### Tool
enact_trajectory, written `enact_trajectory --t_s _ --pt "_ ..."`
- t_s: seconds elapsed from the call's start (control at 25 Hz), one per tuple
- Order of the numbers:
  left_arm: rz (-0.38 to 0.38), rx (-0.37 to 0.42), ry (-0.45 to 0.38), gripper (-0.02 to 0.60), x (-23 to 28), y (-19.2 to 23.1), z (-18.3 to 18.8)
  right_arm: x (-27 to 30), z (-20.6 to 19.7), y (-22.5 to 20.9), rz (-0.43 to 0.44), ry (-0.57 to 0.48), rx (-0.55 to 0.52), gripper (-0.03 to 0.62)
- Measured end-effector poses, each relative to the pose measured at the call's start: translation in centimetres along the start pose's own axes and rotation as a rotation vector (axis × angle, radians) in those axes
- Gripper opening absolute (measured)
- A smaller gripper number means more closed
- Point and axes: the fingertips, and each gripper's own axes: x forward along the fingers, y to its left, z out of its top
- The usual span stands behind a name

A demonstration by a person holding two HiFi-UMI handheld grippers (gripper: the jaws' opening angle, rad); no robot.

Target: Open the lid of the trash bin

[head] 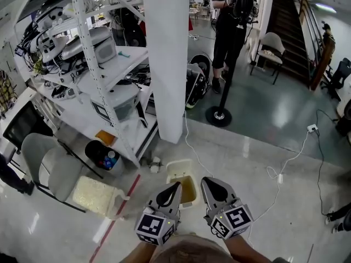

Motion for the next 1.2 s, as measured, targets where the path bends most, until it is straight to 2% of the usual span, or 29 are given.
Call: enact_trajectory --t_s 0.36,1.2 --pt "0.019 0.006 -0.007 -0.003 0.4 1.3 0.6 0.4 0.6 -0.5 0.004 -0.015 -0.031 0.02" --pt "0.019 0.011 0.005 -0.003 0.8 0.9 0.3 0.5 0.3 -0.4 0.029 -0.006 -0.045 0.02"
